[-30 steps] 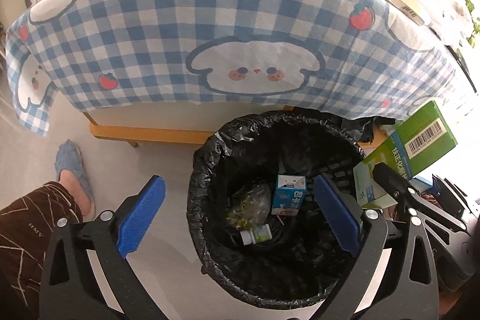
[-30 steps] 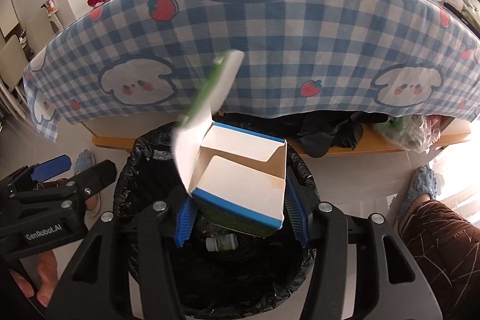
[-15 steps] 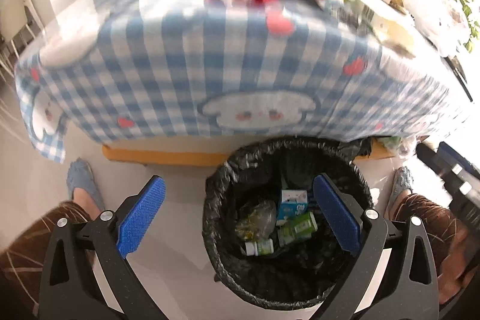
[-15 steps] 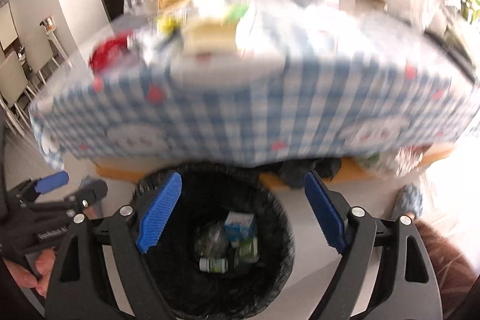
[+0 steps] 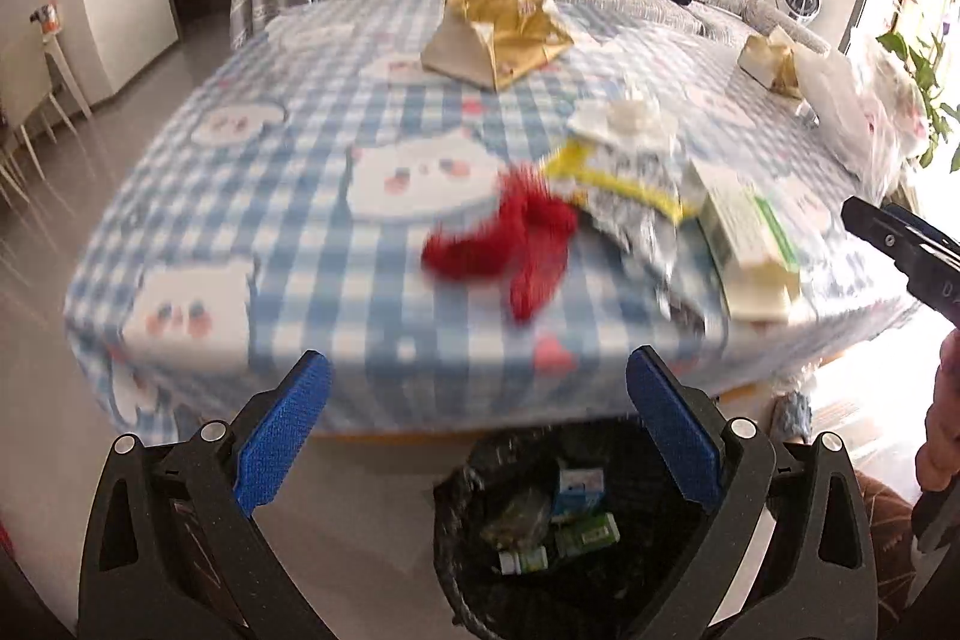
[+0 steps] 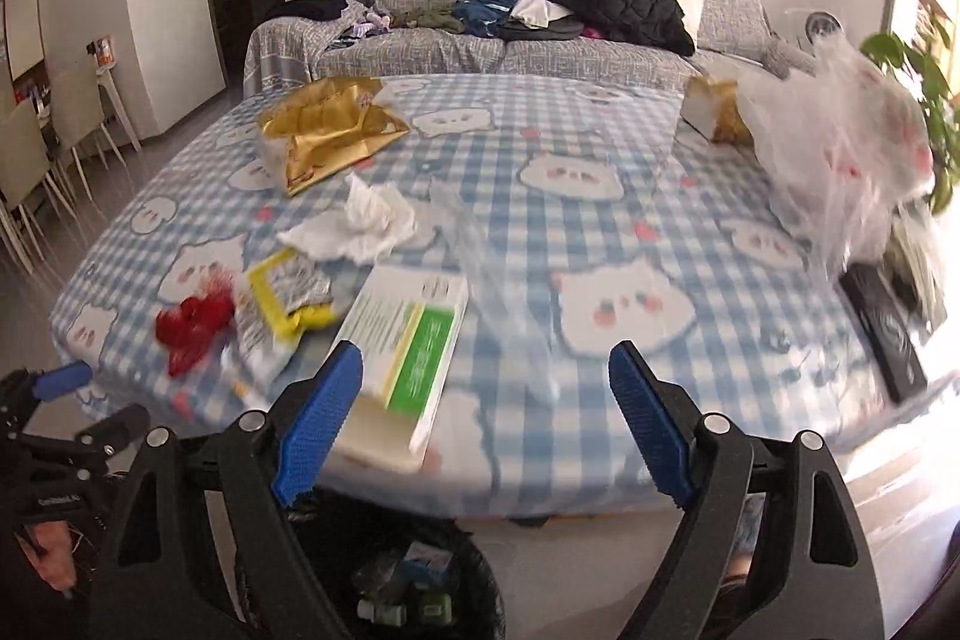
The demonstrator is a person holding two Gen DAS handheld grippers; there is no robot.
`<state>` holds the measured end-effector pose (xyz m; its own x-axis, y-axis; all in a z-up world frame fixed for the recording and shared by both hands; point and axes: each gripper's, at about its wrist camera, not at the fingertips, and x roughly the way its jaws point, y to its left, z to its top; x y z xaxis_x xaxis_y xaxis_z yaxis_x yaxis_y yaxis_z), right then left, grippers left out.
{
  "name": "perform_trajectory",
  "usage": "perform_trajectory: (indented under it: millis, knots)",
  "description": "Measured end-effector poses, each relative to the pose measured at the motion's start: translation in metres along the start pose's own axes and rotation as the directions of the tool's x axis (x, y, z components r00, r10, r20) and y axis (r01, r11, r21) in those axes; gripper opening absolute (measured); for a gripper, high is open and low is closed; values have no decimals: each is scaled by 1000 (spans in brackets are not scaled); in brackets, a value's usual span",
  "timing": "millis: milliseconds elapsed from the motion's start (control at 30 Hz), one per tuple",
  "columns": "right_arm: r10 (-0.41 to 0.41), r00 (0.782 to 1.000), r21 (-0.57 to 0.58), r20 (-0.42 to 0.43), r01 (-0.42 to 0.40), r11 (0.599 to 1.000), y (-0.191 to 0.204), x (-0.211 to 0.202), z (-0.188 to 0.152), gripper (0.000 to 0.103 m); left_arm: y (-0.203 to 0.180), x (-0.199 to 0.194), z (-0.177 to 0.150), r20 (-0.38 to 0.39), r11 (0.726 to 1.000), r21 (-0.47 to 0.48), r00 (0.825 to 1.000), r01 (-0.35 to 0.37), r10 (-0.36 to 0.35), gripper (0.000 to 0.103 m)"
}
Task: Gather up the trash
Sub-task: 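Grasp the red mesh bag with the left tool while the right tool grasps the clear plastic tube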
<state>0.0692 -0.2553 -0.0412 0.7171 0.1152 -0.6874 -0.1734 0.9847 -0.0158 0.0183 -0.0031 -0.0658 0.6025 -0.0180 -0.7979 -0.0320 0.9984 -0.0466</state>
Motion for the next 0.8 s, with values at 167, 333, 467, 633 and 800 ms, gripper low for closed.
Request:
perform_trajectory:
  millis: [167, 333, 467, 633, 800]
  knots:
    - [5, 999, 9, -37, -4, 1000, -3, 18, 23, 72, -1, 12, 24, -7, 999, 32, 1000, 12, -12, 97]
    - [11, 998, 3, -62, -11, 1000, 0, 32, 37, 67, 1, 28, 36, -38, 999, 34, 999, 18, -17, 96]
    - [13, 996, -4, -84, -13, 1000, 2, 46, 45, 64, -1, 39, 42, -51, 999, 48, 998, 24, -22, 93]
    - [23, 993, 14, -115, -21, 1000, 0, 66, 50, 58, -3, 52, 48, -70, 998, 60, 997, 31, -27, 87]
    - [33, 989, 21, -147, -30, 999, -3, 84, 54, 53, -8, 65, 45, -108, 996, 77, 994, 43, -35, 83]
